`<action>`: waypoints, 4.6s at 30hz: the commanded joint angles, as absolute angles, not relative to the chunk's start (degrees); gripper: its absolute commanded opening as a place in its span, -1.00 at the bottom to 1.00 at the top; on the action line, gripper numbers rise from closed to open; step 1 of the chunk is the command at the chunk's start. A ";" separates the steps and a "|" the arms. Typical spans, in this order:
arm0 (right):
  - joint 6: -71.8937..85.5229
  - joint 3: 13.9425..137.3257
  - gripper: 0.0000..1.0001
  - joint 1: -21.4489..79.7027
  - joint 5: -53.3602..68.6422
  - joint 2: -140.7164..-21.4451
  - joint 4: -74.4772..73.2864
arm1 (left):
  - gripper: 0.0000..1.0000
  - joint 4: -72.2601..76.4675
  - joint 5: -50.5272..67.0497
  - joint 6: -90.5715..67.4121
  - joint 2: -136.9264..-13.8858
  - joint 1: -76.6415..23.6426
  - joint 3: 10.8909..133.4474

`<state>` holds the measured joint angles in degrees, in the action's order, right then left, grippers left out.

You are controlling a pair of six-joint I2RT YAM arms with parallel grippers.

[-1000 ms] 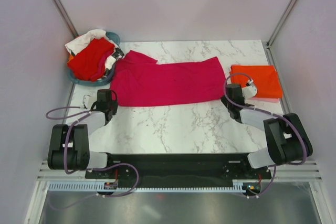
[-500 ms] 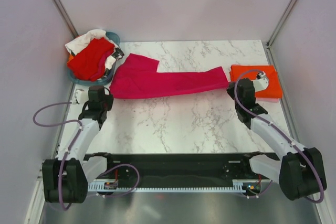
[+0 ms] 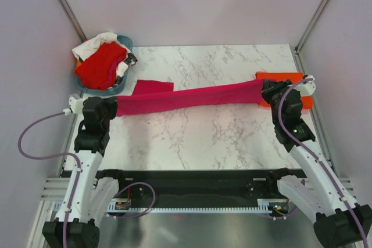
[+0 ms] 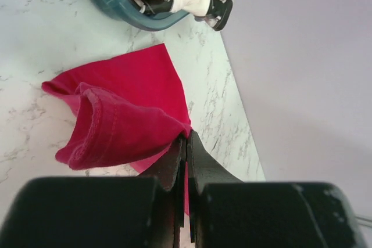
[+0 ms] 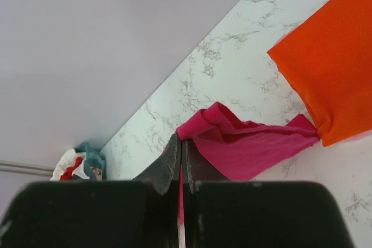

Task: Fold and stack the t-shirts
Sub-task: Fold the tshirt

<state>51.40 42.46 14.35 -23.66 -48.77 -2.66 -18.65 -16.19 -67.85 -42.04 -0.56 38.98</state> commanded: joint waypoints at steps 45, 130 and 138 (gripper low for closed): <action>62.49 47.26 -1.00 13.98 -27.95 -65.07 -7.04 | -0.96 -17.66 -13.71 -72.78 -63.78 -0.09 47.83; 54.32 45.72 -1.00 -2.64 8.97 -90.90 10.90 | -0.95 6.77 0.79 -62.31 -78.76 0.70 40.53; 51.16 37.10 -1.00 -2.02 5.46 -80.44 6.25 | -0.96 4.23 -0.78 -62.84 -67.07 0.70 29.20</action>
